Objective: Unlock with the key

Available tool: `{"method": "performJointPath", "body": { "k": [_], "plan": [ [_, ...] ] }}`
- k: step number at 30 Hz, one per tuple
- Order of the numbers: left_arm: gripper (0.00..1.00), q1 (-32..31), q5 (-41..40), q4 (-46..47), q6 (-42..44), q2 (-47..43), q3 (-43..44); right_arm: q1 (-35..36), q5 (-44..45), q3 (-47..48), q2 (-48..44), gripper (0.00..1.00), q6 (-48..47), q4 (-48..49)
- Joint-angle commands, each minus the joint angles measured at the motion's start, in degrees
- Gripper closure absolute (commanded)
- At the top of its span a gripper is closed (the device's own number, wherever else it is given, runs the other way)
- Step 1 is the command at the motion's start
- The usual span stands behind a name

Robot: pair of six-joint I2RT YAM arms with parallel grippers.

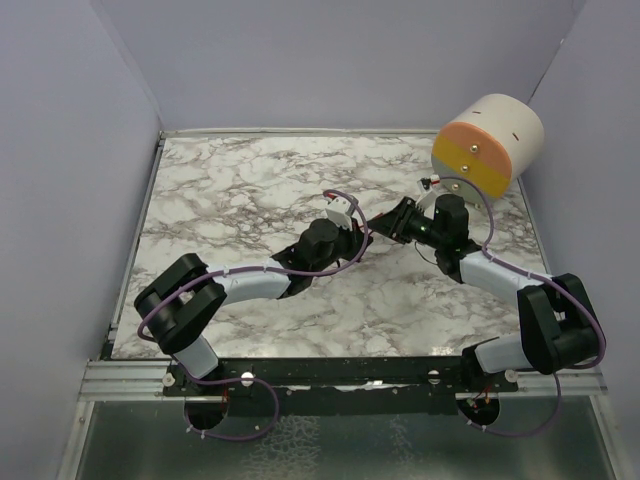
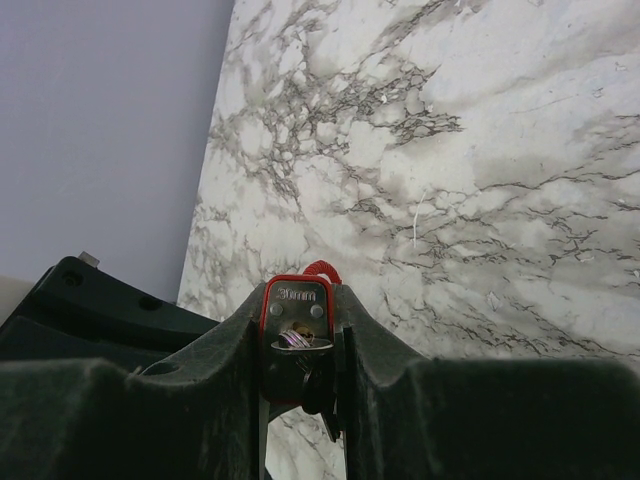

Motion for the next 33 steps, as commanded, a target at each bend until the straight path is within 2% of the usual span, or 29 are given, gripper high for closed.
{"method": "performJointPath", "body": {
  "k": [1, 12, 16, 28, 33],
  "plan": [
    [1.00, 2.1, -3.6, -2.2, 0.1, 0.0, -0.8, -1.8, 2.9, -0.7, -0.9, 0.99, -0.7, 2.0],
    [1.00, 2.3, -5.1, -3.3, 0.7, -1.0, -3.0, -2.9, 2.9, -0.8, -2.1, 0.99, -0.7, 1.6],
    [1.00, 4.3, -4.7, -3.8, -0.8, -1.5, -4.2, -3.2, 2.1, -1.0, -2.4, 0.99, -0.4, 1.8],
    [1.00, 6.5, -0.9, -3.8, -5.6, 5.6, 5.0, -3.1, -0.5, -1.4, -2.0, 0.99, -0.8, 3.0],
    [1.00, 6.7, -1.0, -3.7, -5.9, 6.3, 6.0, -3.1, -1.3, -1.5, -2.0, 0.99, -1.4, 2.6]
  ]
}}
